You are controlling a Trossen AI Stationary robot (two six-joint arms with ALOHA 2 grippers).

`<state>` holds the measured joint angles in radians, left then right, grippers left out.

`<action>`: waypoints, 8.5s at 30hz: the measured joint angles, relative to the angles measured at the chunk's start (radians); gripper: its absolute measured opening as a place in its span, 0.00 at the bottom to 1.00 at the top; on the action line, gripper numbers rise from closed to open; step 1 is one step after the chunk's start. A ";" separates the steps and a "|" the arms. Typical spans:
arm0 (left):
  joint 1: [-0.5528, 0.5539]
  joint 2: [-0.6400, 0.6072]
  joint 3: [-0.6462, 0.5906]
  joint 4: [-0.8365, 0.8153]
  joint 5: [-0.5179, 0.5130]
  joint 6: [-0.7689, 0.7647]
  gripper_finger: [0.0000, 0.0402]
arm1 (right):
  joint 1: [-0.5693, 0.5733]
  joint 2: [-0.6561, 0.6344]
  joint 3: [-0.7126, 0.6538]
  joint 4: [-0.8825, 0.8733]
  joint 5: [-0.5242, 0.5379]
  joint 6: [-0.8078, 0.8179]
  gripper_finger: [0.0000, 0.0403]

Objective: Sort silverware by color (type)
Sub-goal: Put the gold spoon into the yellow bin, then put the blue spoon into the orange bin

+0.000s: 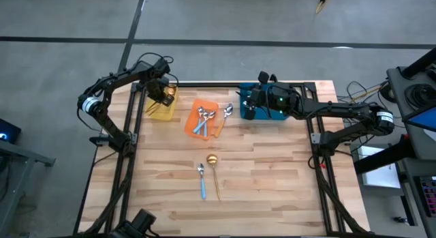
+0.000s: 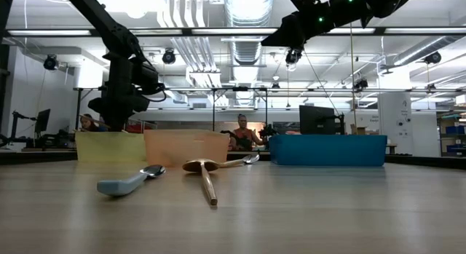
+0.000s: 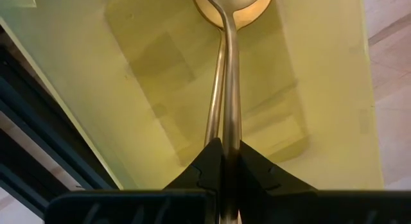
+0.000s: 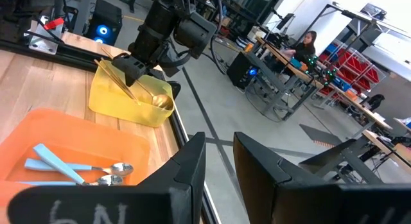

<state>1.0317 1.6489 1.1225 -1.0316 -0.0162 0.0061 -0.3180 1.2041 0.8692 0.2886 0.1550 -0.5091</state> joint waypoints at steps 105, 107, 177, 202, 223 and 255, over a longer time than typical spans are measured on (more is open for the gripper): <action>0.000 0.020 0.000 -0.104 -0.002 -0.051 0.21 | -0.005 0.000 0.000 -0.023 0.003 -0.008 0.18; 0.000 0.020 0.000 -0.104 -0.003 -0.051 0.26 | -0.005 0.000 0.000 -0.023 0.003 -0.008 0.18; -0.577 -0.388 -0.108 0.516 -0.001 -0.237 0.37 | -0.006 0.000 0.000 -0.014 0.003 0.012 0.18; -0.991 -0.388 -0.109 0.419 -0.054 -0.495 0.37 | 0.012 -0.005 0.000 0.025 0.003 0.178 0.18; -1.360 -0.388 -0.232 0.573 -0.249 -0.442 0.37 | 0.224 -0.005 0.000 0.034 0.003 0.212 0.18; -1.411 -0.353 -0.651 1.225 -0.352 -0.487 0.35 | 0.429 -0.005 0.000 0.039 0.005 0.262 0.18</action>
<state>-0.3798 1.2956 0.4717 0.1938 -0.3687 -0.4805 0.1112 1.1988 0.8692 0.3275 0.1604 -0.2466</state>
